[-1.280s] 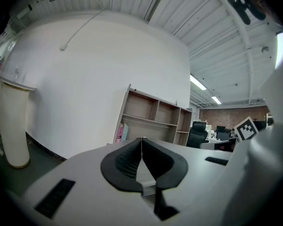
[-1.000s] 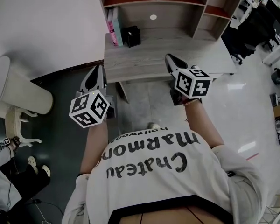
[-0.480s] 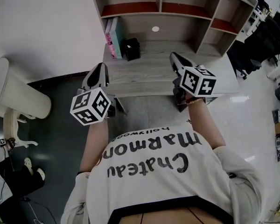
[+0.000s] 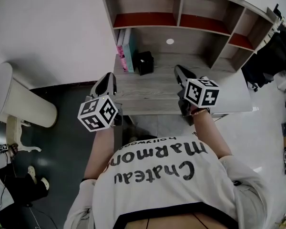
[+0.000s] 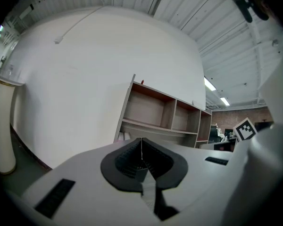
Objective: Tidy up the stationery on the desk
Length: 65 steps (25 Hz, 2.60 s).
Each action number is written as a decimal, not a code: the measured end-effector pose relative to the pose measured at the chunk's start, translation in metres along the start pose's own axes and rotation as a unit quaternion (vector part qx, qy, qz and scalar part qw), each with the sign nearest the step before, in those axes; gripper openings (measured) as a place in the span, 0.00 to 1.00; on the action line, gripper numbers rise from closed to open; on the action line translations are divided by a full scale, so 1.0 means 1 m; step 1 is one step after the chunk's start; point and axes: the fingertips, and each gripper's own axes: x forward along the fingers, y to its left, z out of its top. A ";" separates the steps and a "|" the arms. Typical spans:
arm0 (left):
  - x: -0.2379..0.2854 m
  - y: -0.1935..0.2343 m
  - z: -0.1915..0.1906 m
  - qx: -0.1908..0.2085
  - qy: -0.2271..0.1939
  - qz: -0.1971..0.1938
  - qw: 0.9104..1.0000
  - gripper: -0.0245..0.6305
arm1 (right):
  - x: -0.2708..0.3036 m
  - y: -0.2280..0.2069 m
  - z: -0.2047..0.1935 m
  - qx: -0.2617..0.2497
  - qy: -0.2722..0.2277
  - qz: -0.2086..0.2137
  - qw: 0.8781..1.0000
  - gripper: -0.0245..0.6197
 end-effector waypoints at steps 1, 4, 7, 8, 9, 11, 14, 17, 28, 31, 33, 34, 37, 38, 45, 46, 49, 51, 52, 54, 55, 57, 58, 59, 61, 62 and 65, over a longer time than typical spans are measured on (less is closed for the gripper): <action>0.007 0.007 0.003 0.002 0.001 -0.002 1.000 0.06 | 0.010 0.001 0.002 0.001 0.001 -0.003 1.000 0.05; 0.029 0.029 0.016 0.007 0.007 -0.013 1.000 0.06 | 0.040 0.010 0.007 0.006 0.004 -0.008 1.000 0.05; 0.049 0.055 0.035 0.017 0.003 -0.020 1.000 0.06 | 0.074 0.029 0.021 -0.008 -0.001 -0.003 1.000 0.05; 0.055 0.064 0.041 0.019 0.003 -0.022 1.000 0.06 | 0.085 0.036 0.027 -0.015 -0.007 -0.002 1.000 0.05; 0.060 0.073 0.046 0.022 0.004 -0.024 0.999 0.06 | 0.094 0.042 0.033 -0.021 -0.012 -0.001 1.000 0.05; 0.065 0.088 0.056 0.030 0.004 -0.027 0.999 0.06 | 0.111 0.054 0.045 -0.036 -0.021 0.001 0.999 0.05; 0.071 0.112 0.069 0.038 -0.004 -0.027 0.999 0.06 | 0.137 0.070 0.068 -0.074 -0.029 0.006 0.997 0.05; 0.074 0.139 0.070 0.036 0.000 -0.021 0.999 0.06 | 0.156 0.090 0.096 -0.113 -0.046 0.017 0.992 0.05; 0.089 0.169 0.064 0.030 0.009 -0.043 0.999 0.06 | 0.165 0.152 0.206 -0.187 -0.150 0.043 0.970 0.05; 0.091 0.172 0.062 0.028 0.011 -0.046 0.998 0.06 | 0.165 0.161 0.222 -0.182 -0.167 0.049 0.968 0.06; 0.092 0.176 0.061 0.026 0.012 -0.044 0.999 0.06 | 0.165 0.166 0.232 -0.182 -0.177 0.049 0.966 0.06; 0.092 0.177 0.060 0.024 0.012 -0.042 0.999 0.06 | 0.165 0.168 0.236 -0.183 -0.181 0.049 0.965 0.06; 0.091 0.182 0.058 0.020 0.011 -0.040 0.999 0.06 | 0.168 0.175 0.245 -0.188 -0.187 0.048 0.963 0.09; 0.091 0.184 0.058 0.019 0.011 -0.039 0.999 0.06 | 0.169 0.178 0.247 -0.192 -0.189 0.046 0.962 0.09; 0.095 0.199 0.055 0.008 0.011 -0.034 0.999 0.06 | 0.182 0.191 0.260 -0.220 -0.199 0.028 0.955 0.16; 0.096 0.203 0.054 0.007 0.012 -0.033 0.999 0.06 | 0.185 0.191 0.261 -0.221 -0.199 0.023 0.954 0.17; 0.100 0.215 0.055 0.001 0.011 -0.025 1.000 0.06 | 0.194 0.190 0.261 -0.223 -0.196 0.007 0.955 0.19; 0.102 0.222 0.056 -0.003 0.010 -0.021 1.000 0.06 | 0.200 0.189 0.261 -0.224 -0.197 -0.003 0.954 0.22; 0.102 0.224 0.057 -0.003 0.011 -0.021 1.000 0.06 | 0.201 0.189 0.262 -0.227 -0.198 -0.008 0.953 0.22; 0.103 0.227 0.055 -0.003 0.014 -0.021 1.000 0.06 | 0.204 0.188 0.264 -0.234 -0.202 -0.020 0.951 0.22; 0.103 0.228 0.054 -0.003 0.016 -0.021 1.000 0.06 | 0.205 0.188 0.265 -0.235 -0.203 -0.024 0.950 0.22; 0.104 0.232 0.051 -0.004 0.020 -0.020 1.000 0.06 | 0.208 0.187 0.267 -0.234 -0.204 -0.030 0.950 0.22; 0.104 0.233 0.049 -0.004 0.022 -0.020 1.000 0.06 | 0.209 0.187 0.267 -0.232 -0.205 -0.033 0.950 0.22; 0.104 0.235 0.048 -0.004 0.023 -0.020 1.000 0.06 | 0.210 0.185 0.268 -0.231 -0.205 -0.037 0.950 0.22; 0.104 0.236 0.048 -0.003 0.024 -0.020 1.000 0.06 | 0.211 0.182 0.268 -0.226 -0.205 -0.045 0.951 0.22; 0.104 0.237 0.048 -0.002 0.024 -0.020 1.000 0.06 | 0.211 0.181 0.268 -0.222 -0.204 -0.048 0.952 0.21; 0.103 0.240 0.051 -0.002 0.020 -0.019 1.000 0.06 | 0.213 0.178 0.270 -0.212 -0.205 -0.053 0.954 0.18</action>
